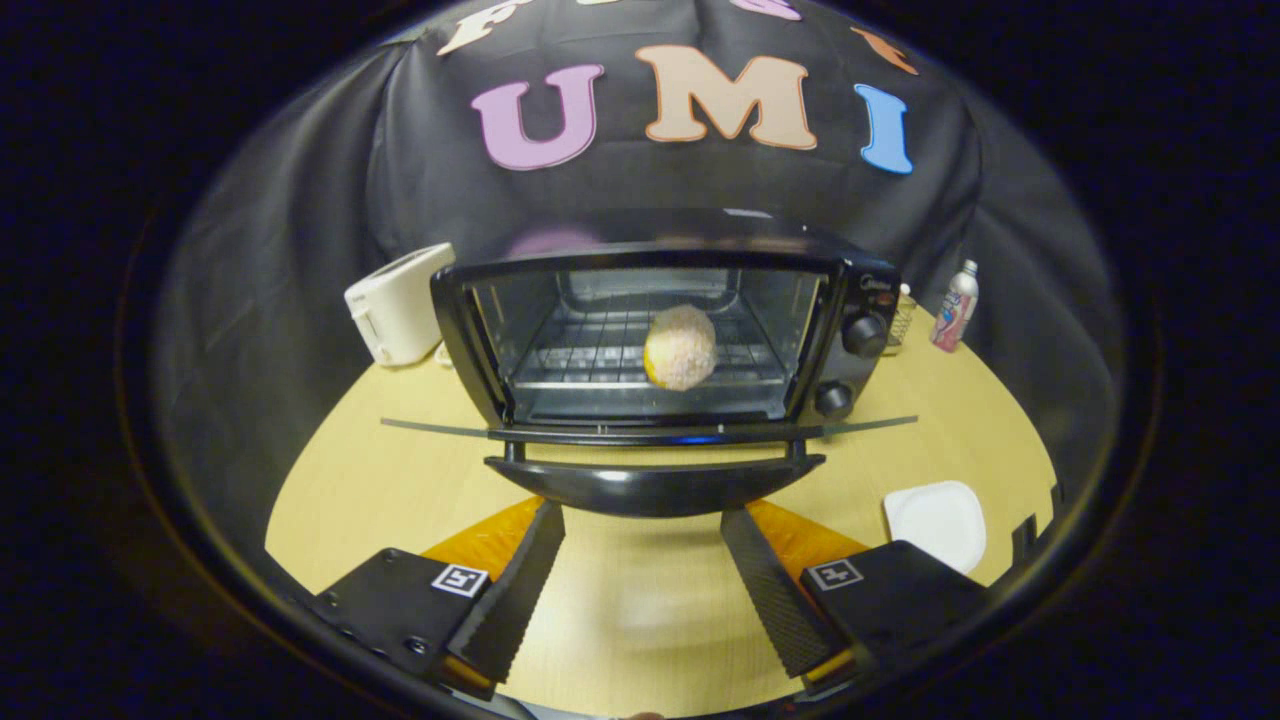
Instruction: Open the toaster oven, put the food inside, and close the toaster oven door.
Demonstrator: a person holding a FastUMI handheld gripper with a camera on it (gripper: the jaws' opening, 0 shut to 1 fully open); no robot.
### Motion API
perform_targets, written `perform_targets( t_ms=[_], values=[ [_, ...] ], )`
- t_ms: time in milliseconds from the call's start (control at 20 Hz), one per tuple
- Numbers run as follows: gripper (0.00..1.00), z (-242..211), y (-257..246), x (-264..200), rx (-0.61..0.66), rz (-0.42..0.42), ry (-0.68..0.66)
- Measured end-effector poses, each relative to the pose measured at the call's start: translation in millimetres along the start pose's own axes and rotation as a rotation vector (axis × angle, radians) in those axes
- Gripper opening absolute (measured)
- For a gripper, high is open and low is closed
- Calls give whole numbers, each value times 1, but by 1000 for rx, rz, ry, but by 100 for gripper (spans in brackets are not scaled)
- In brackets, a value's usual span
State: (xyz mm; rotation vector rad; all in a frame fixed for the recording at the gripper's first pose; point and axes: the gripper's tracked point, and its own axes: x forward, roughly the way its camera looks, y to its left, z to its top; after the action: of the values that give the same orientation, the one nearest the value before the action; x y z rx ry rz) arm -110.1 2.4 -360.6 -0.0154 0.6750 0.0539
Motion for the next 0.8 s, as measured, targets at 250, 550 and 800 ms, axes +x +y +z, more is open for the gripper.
perform_targets(
  t_ms=[250,550,800],
  values=[
    [99,41,-4,19,78,10,-52],
    [99,76,-19,29,133,-5,-80],
    [100,86,-30,42,57,31,-61]
  ],
)
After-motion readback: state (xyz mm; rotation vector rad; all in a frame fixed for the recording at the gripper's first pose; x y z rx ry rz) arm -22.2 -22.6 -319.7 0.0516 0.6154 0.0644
